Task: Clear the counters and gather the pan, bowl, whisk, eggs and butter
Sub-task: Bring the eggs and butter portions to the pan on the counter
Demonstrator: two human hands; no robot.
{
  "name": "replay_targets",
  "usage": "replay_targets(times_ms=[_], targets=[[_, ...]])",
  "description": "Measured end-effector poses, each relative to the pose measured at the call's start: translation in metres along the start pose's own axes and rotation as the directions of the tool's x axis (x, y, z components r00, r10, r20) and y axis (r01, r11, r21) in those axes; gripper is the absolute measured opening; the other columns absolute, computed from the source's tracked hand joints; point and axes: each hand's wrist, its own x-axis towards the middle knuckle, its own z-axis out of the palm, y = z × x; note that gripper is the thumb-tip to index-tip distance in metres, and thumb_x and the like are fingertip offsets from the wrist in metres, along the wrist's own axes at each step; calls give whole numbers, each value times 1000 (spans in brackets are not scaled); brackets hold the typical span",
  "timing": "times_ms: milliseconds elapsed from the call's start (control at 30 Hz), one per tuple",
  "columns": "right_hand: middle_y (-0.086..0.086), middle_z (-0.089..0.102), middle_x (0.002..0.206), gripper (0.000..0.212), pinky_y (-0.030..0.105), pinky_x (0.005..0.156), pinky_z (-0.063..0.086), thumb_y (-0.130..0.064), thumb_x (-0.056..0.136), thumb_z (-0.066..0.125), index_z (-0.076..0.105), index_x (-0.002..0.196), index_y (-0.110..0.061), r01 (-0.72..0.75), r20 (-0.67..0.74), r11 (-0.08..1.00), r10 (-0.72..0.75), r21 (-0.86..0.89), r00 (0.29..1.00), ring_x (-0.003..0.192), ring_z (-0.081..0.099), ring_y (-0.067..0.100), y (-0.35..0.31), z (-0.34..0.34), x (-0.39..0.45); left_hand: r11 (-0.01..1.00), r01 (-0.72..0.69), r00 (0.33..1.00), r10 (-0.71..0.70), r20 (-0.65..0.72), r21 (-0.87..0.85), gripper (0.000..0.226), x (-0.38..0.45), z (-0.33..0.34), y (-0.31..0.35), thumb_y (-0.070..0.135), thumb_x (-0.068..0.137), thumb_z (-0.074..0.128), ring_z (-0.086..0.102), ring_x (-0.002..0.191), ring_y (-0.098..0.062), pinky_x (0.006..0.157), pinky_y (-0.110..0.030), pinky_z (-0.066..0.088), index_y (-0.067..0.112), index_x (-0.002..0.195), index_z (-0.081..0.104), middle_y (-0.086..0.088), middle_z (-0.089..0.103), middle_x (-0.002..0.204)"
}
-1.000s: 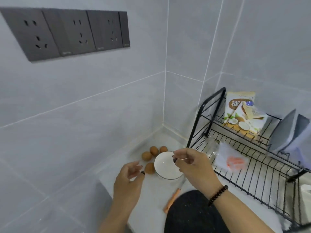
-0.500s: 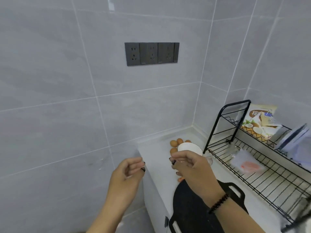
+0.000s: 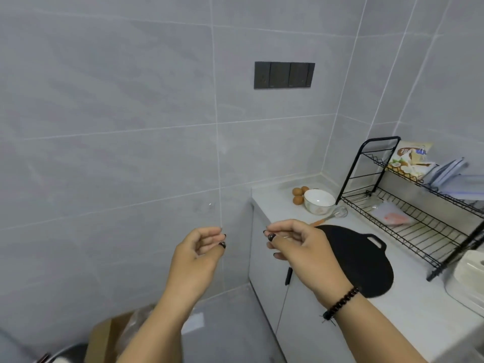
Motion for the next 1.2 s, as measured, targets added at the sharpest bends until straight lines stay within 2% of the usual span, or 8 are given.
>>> replay_targets(times_ms=[133, 233, 367, 533, 667, 800, 967, 1200], targets=[[-2, 74, 86, 17, 37, 83, 57, -7, 83, 64, 72, 89, -20, 28, 40, 998, -25, -63, 999, 85, 70, 17, -22, 31, -64, 999, 19, 999, -21, -42, -28, 27, -56, -48, 2, -7, 87, 58, 67, 82, 0, 70, -12, 50, 16, 97, 66, -1, 72, 97], [-3, 74, 87, 16, 40, 85, 56, -9, 83, 64, 72, 88, -22, 70, 72, 993, -63, -97, 995, 85, 69, 17, -37, 48, -100, 999, 14, 997, -18, -77, -50, 26, -92, -79, 4, -9, 87, 58, 66, 78, 4, 69, -10, 51, 14, 96, 65, -3, 71, 98], [-4, 74, 89, 17, 38, 87, 56, -7, 83, 64, 72, 87, -21, 95, 129, 991, -82, -96, 988, 86, 69, 15, -51, 70, -144, 998, 15, 992, -23, -124, -65, 23, -142, -117, 5, -5, 88, 61, 66, 87, -1, 77, -15, 49, 13, 100, 66, -1, 72, 98], [-4, 74, 89, 17, 37, 87, 56, -8, 83, 63, 72, 87, -22, 128, 214, 989, -109, -79, 971, 87, 69, 14, -53, 96, -213, 1000, 2, 978, -5, -207, -18, 27, -218, -160, -3, -6, 87, 60, 66, 88, -3, 76, -17, 48, 17, 98, 67, 2, 72, 98], [-6, 73, 89, 18, 37, 85, 57, -10, 83, 64, 72, 86, -25, 124, 259, 991, -106, -54, 960, 88, 69, 14, -53, 111, -270, 999, 11, 974, 0, -225, 49, 30, -282, -188, -5, -8, 85, 58, 67, 84, 3, 75, -8, 50, 17, 99, 67, 2, 72, 99], [-8, 73, 88, 18, 36, 84, 56, -9, 83, 63, 72, 84, -26, 116, 307, 992, -92, -59, 947, 88, 69, 14, -59, 135, -322, 996, 2, 971, 18, -239, 84, 35, -340, -228, 1, -7, 82, 60, 67, 89, -5, 83, -20, 51, 23, 95, 69, 5, 74, 95], [-6, 73, 87, 20, 30, 77, 58, -4, 84, 62, 72, 87, -21, 148, 378, 988, -122, -43, 918, 87, 69, 15, -81, 184, -377, 995, -64, 943, 87, -322, 83, 33, -392, -291, 14, -7, 84, 60, 65, 85, 2, 65, -7, 48, 23, 95, 68, 6, 73, 96], [-10, 74, 87, 20, 36, 83, 57, -7, 84, 62, 72, 85, -24, 246, 401, 969, -221, -10, 889, 87, 69, 11, -127, 259, -437, 986, -126, 938, 154, -312, 106, 32, -445, -370, 33, -6, 84, 62, 63, 79, 3, 62, -4, 46, 23, 95, 68, 7, 73, 93]])
